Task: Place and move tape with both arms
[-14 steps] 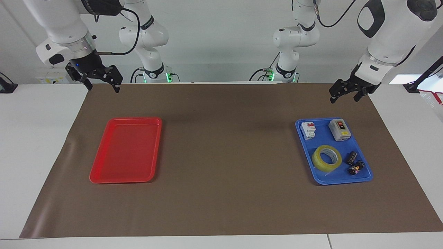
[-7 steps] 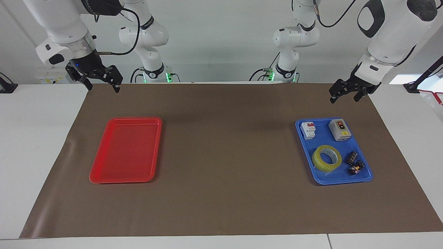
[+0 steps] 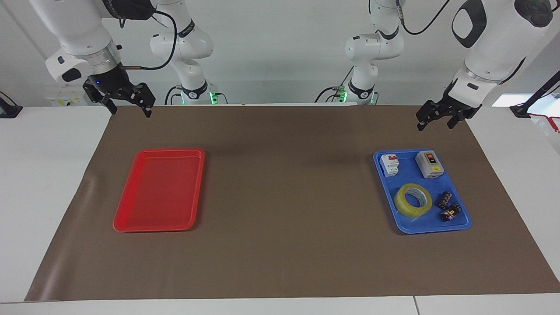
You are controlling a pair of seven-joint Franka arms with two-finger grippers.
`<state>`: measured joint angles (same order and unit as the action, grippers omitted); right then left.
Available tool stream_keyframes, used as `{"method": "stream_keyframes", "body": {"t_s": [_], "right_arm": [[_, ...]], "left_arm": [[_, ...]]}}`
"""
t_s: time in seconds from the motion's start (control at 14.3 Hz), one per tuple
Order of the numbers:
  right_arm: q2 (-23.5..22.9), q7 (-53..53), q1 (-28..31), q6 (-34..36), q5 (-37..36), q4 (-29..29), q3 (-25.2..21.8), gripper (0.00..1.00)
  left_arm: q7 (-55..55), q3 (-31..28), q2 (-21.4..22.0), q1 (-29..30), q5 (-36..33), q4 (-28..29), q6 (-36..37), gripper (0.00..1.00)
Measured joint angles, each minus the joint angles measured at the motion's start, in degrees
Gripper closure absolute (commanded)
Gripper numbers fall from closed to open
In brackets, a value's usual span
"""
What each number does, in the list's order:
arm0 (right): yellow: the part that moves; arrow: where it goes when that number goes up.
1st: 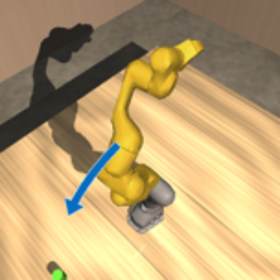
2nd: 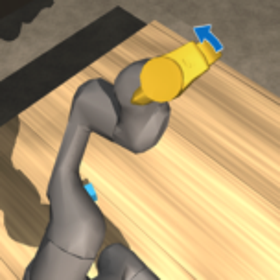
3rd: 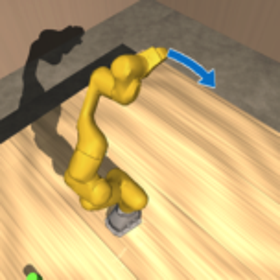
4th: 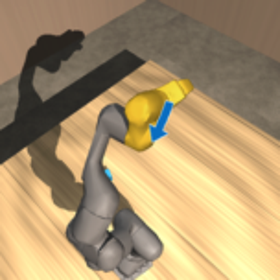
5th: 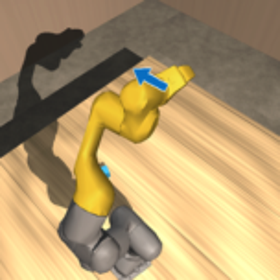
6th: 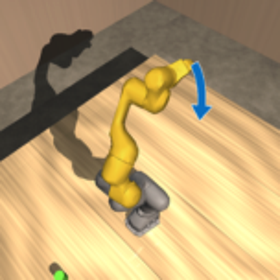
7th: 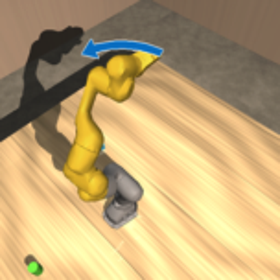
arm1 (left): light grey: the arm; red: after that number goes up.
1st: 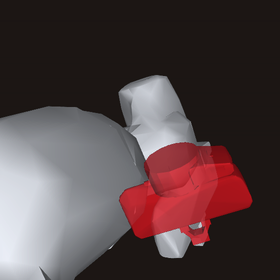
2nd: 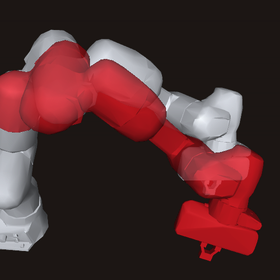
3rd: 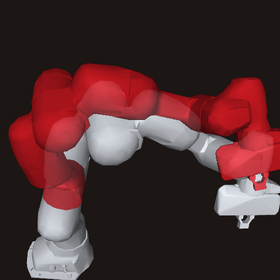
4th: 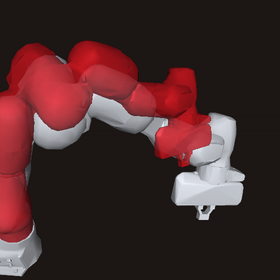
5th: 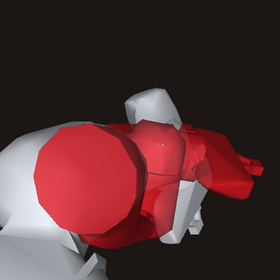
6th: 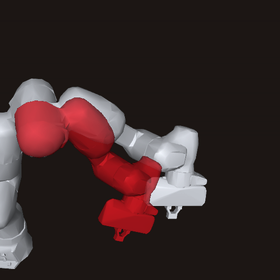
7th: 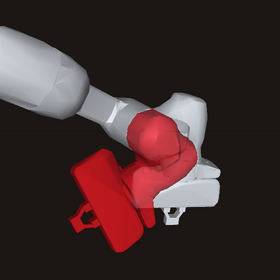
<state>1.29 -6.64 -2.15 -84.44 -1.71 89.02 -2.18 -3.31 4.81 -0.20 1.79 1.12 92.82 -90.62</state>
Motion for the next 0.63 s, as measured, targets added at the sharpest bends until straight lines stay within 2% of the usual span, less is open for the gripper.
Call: {"method": "stream_keyframes", "body": {"t_s": [0.42,0.63], "right_arm": [[0.0,0.0,0.0,0.0,0.0,0.0,0.0,0.0],[0.0,0.0,0.0,0.0,0.1,0.0,0.0,0.0]], "left_arm": [[0.5,0.0,0.0,0.5,0.0,0.2,-2.3,0.0],[2.4,0.0,-0.1,0.6,0.0,2.7,-7.4,0.0]]}}
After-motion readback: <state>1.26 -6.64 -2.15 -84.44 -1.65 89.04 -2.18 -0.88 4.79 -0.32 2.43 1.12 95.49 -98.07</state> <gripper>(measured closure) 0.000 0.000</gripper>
